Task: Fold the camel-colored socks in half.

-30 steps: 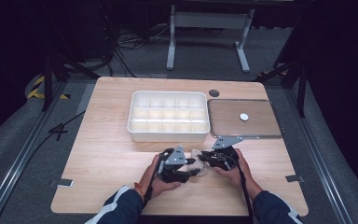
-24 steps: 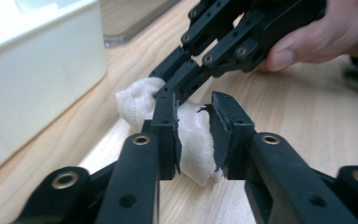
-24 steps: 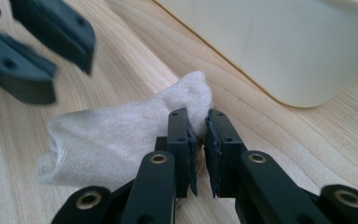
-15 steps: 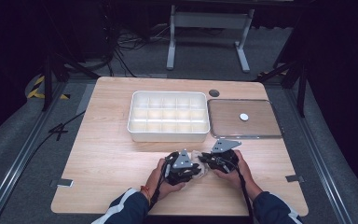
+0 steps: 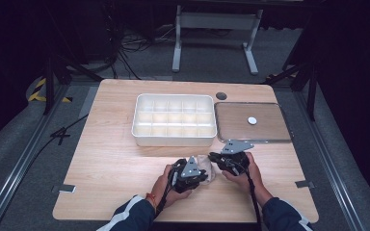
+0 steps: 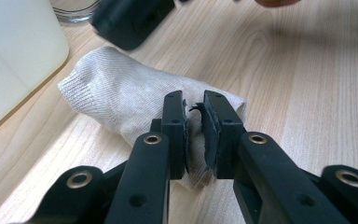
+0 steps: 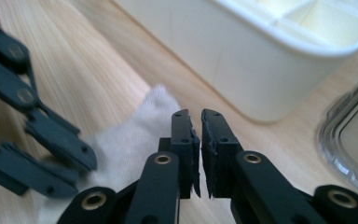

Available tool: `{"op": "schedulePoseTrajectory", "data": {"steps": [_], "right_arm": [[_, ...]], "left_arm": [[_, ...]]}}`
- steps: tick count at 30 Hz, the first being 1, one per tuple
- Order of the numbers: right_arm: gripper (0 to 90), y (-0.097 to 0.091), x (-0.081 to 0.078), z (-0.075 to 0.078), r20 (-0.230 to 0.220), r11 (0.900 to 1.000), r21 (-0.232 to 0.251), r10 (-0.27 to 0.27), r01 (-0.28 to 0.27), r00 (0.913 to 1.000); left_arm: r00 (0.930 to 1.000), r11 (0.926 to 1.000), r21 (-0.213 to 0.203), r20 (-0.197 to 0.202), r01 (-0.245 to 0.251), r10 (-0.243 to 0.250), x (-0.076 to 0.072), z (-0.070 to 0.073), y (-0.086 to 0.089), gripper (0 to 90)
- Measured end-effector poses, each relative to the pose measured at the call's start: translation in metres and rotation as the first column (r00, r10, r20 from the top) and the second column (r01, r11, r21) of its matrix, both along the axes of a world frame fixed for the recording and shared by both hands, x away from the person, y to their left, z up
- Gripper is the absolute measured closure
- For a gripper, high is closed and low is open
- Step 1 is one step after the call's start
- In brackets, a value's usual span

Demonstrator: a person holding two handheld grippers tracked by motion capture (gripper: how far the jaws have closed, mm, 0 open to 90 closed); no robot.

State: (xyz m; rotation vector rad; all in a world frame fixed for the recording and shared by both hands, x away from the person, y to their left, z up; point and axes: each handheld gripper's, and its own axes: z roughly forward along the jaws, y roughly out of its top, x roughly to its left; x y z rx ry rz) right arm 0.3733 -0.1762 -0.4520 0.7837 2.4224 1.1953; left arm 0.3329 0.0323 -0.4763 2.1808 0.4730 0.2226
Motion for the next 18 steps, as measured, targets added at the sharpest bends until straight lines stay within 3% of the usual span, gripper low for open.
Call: {"op": "schedulePoseTrajectory", "data": {"steps": [2, 4, 7, 10, 14, 18], "right_arm": [[81.2, 0.004, -0.001, 0.004, 0.023, 0.9987, 0.028, 0.041, -0.042, 0.9989], [79.4, 0.014, -0.005, 0.004, 0.026, 0.9965, 0.006, 0.083, -0.084, 0.9962], [77.0, 0.021, -0.005, 0.001, 0.018, 0.9948, -0.006, 0.101, -0.101, 0.9947], [77.0, 0.026, 0.001, -0.010, -0.015, 0.9946, -0.049, 0.091, -0.091, 0.9958], [81.9, 0.015, 0.006, -0.013, -0.029, 0.9964, -0.060, 0.059, -0.060, 0.9978], [84.1, 0.009, 0.008, -0.018, -0.054, 0.9982, -0.028, 0.051, -0.052, 0.9973]], "left_arm": [[1.0000, 1.0000, 0.001, -0.006, -0.001, 0.001, 0.000, 0.000, 0.000, 79.8], [0.9999, 1.0000, -0.009, -0.010, -0.003, 0.003, 0.000, 0.000, 0.000, 80.0], [1.0000, 1.0000, -0.004, -0.010, -0.002, 0.002, 0.000, 0.000, 0.000, 80.1], [1.0000, 0.9999, 0.013, 0.003, 0.004, -0.004, 0.000, 0.001, 0.000, 80.3], [0.9997, 0.9996, 0.027, 0.021, 0.010, -0.010, -0.002, 0.002, -0.001, 81.3], [0.9989, 0.9991, 0.039, 0.044, 0.017, -0.018, -0.004, 0.004, -0.002, 82.6]]}}
